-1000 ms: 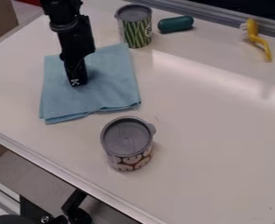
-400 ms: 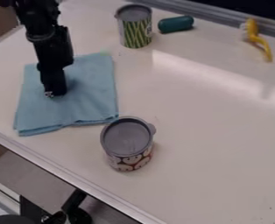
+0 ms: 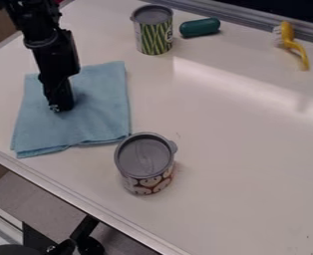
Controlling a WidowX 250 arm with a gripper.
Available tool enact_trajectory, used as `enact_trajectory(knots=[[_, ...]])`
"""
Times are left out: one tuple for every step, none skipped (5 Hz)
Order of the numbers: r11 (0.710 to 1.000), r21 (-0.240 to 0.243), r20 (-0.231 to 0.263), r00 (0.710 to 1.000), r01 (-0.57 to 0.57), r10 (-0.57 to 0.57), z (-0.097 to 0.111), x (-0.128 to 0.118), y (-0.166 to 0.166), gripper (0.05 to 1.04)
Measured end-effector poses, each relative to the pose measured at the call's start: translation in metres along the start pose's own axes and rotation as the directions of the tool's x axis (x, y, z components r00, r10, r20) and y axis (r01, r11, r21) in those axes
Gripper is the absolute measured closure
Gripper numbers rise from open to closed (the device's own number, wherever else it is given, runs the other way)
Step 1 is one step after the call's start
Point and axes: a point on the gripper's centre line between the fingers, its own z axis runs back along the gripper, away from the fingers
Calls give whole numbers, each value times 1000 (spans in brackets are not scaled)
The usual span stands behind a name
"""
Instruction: Move the blue cloth to the bottom left side of the table
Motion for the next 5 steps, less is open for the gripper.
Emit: enact_trajectory(knots=[[999, 10, 37, 998, -44, 43, 0, 11, 1, 873], [998, 35, 77, 996, -54, 51, 16, 22, 4, 637], [997, 10, 83, 994, -79, 78, 27, 33, 7, 343], [995, -23, 83, 992, -95, 96, 51, 42, 9, 105], [989, -49, 92, 986, -137, 141, 66, 55, 9, 85]])
